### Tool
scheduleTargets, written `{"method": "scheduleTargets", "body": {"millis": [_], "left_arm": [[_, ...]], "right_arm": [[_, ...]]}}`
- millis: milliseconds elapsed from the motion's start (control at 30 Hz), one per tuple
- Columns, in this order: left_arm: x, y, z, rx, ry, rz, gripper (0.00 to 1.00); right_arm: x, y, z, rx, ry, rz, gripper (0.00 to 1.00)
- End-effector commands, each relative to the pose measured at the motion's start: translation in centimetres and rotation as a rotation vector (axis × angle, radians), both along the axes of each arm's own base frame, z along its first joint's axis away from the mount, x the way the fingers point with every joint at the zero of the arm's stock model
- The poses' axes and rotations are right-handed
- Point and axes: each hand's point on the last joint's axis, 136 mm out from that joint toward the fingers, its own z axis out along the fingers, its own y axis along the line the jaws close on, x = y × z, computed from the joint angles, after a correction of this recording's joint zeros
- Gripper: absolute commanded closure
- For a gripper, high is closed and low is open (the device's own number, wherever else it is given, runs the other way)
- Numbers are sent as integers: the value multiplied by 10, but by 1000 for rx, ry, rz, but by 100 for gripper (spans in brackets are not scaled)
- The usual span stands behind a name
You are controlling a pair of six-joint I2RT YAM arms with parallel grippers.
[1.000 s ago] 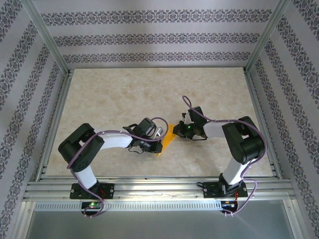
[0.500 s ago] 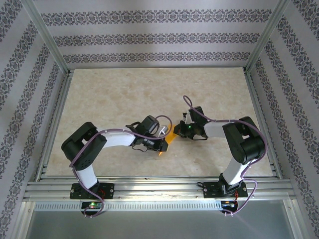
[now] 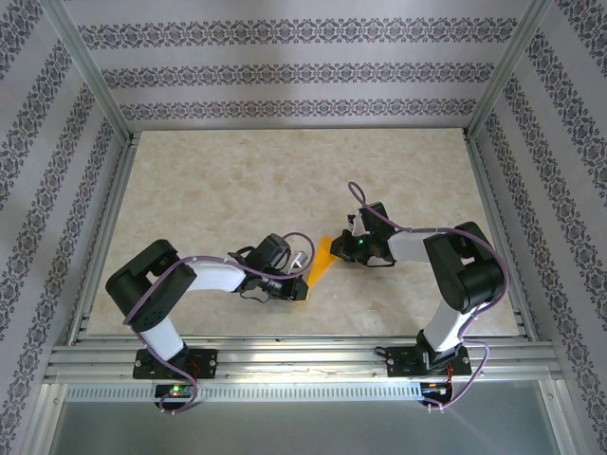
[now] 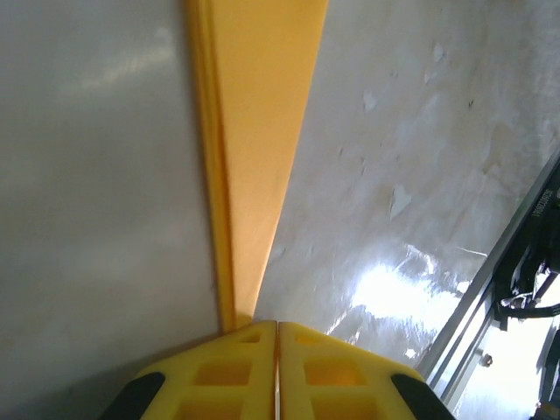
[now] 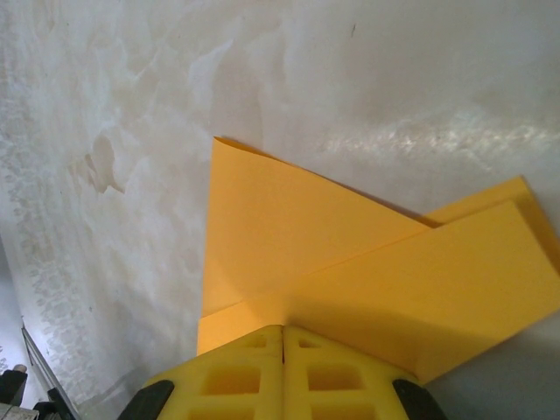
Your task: Fold a paper plane with a square sheet of paper (pick it up from the middle)
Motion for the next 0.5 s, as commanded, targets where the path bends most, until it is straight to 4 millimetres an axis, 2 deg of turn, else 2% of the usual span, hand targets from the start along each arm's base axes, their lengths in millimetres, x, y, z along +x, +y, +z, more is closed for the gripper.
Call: {"method": "scheduleTargets", "body": {"millis": [0,100,267,367,467], "left_arm": [[-22,17,-8,46,70,14,92],[-13,10,16,-5,10,23,92],[26,-10,57,-105,-125,86,93],[47,-28,64,-140,-125,71,93],[63,-42,56,-123,-128,41,95]], "right_arm": [[-32,-34,-47,-164,154,-46,100],[-30,-33,-45,-159,150,-46,100],[-25,-30,-40,-145,140,-47,100],[-23,-27,-38,-133,137,-47,100],[-21,-25,-37,-127,136,-41,100]]}}
